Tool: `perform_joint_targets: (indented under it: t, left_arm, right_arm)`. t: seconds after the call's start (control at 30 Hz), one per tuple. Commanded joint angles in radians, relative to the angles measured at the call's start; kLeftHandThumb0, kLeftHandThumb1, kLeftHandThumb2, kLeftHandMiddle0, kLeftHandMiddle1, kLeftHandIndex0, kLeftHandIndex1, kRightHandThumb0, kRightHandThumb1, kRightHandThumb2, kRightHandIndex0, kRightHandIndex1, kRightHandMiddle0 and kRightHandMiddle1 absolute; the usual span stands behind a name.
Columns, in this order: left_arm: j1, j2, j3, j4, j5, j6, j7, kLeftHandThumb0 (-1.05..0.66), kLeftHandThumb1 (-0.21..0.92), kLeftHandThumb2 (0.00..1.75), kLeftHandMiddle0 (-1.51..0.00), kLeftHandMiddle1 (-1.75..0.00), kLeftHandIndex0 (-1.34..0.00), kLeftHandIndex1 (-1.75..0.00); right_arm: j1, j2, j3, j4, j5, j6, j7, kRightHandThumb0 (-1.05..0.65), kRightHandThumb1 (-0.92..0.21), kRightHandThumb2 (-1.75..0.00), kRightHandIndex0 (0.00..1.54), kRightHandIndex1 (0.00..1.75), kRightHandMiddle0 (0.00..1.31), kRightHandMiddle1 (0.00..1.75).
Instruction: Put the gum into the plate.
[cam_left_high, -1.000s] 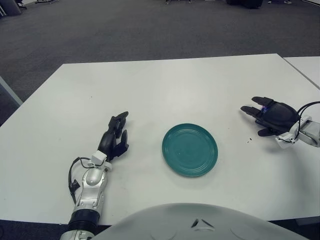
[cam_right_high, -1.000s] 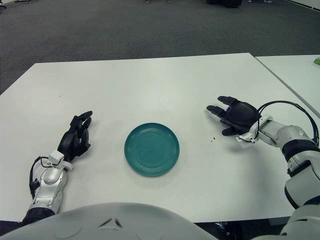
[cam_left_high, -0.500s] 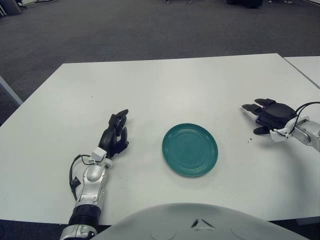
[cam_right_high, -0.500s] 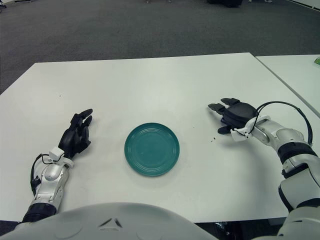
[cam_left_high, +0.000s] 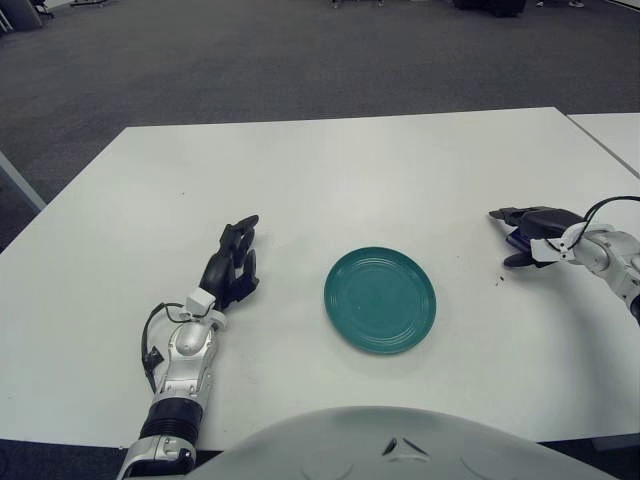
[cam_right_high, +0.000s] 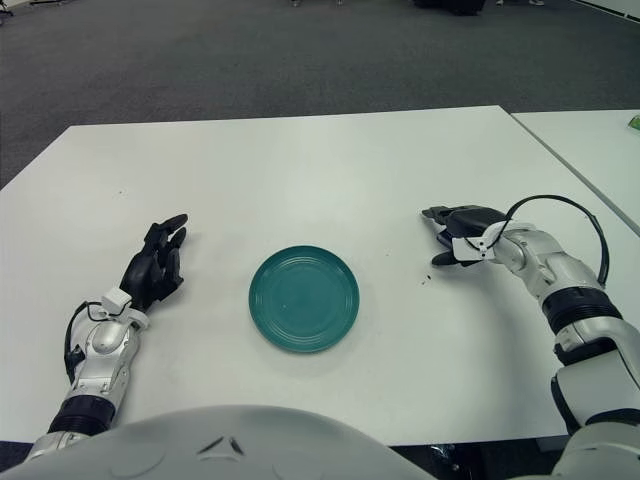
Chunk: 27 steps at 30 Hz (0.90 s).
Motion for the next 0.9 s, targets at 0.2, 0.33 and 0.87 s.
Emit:
perform_joint_targets:
  t: [0.2, 0.33, 0.87]
  left_arm:
    - [-0.015, 0.024, -0.002, 0.051, 0.011, -0.045, -0.037, -0.90, 0.92, 0.90, -0.22, -0.01, 0.00, -0.61]
    - [-0.026, 0.029, 0.001, 0.065, 0.007, -0.028, -0.051, -0.92, 0.92, 0.90, -0.22, -0.01, 0.00, -0.61]
    - [-0.035, 0.053, -0.005, 0.051, 0.040, 0.025, -0.045, -0.98, 0.92, 0.89, -0.17, 0.00, 0.00, -0.52]
  right_arm:
    - [0.017, 0.040, -0.021, -0.048, 0.004, 0.117, 0.084, -1.05, -0.92, -0.58, 0.17, 0.03, 0.00, 0.00]
    - [0.013, 0.042, -0.016, -0.061, -0.010, 0.160, 0.111, -1.05, -0.92, -0.60, 0.16, 0.03, 0.00, 0.00]
    - [0.057, 0.072, -0.026, -0.057, -0.017, 0.181, 0.028, -1.05, -0.92, -0.64, 0.19, 0.03, 0.00, 0.00]
